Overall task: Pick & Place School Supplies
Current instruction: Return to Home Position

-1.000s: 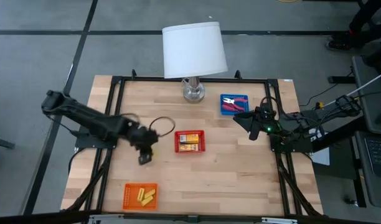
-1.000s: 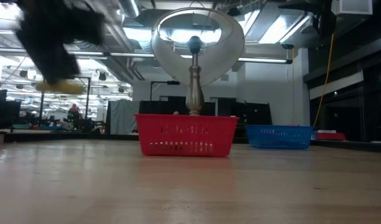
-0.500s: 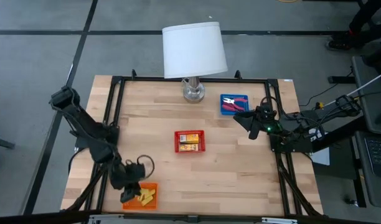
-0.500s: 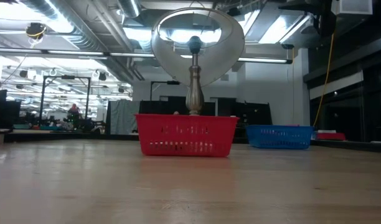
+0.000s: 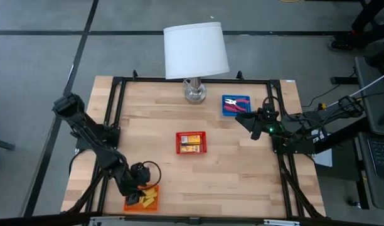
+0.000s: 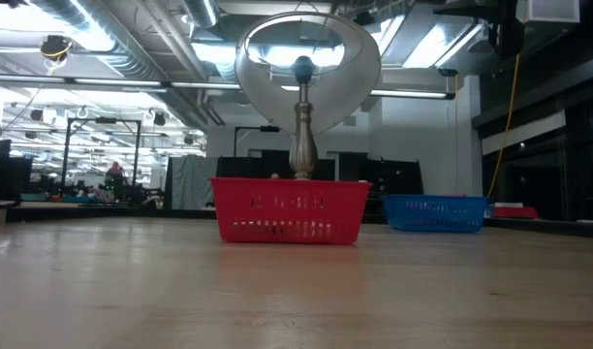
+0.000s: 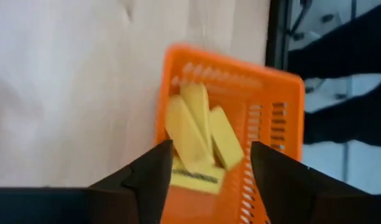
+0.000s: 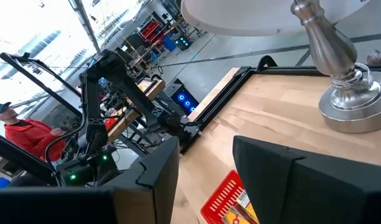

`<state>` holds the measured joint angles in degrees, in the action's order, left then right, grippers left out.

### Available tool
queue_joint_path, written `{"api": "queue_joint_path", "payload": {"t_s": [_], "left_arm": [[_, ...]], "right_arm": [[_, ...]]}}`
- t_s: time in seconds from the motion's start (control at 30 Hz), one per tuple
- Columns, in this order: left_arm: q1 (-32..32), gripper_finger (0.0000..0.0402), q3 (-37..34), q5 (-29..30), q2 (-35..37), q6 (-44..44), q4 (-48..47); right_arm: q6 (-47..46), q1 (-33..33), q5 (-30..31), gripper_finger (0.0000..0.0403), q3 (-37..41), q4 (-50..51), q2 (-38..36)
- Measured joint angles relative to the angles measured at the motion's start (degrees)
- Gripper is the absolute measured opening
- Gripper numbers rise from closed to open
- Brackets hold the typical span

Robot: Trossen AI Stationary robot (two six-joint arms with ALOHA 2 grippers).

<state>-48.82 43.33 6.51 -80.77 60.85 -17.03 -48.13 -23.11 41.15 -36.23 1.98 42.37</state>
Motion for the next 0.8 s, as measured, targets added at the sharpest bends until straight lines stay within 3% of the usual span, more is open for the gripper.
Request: {"api": "queue_joint_path", "payload": {"t_s": [0.17,0.27,0.47,0.67,0.8], "left_arm": [[3.1,0.0226,0.0,8.9,2.4,-6.5,0.1],[8.6,0.022,0.0,10.2,3.2,-16.4,1.1],[27.7,0.0183,-1.8,0.4,2.6,-42.5,8.2],[48.5,0.0138,-6.0,-16.4,4.5,-49.0,27.1],[55.2,0.0118,-6.4,-22.3,7.6,-53.2,24.8]], "right_arm": [[-0.3,0.0,0.0,0.0155,0.0,-0.1,0.0],[-0.8,0.0,0.0,0.0155,0.0,-0.3,0.1],[-1.0,0.0,-0.1,0.0155,0.0,-1.3,0.1],[-1.0,-1.1,1.2,0.0155,0.0,-3.3,0.1],[-1.4,-2.2,3.2,0.0155,0.0,-5.0,0.8]]}}
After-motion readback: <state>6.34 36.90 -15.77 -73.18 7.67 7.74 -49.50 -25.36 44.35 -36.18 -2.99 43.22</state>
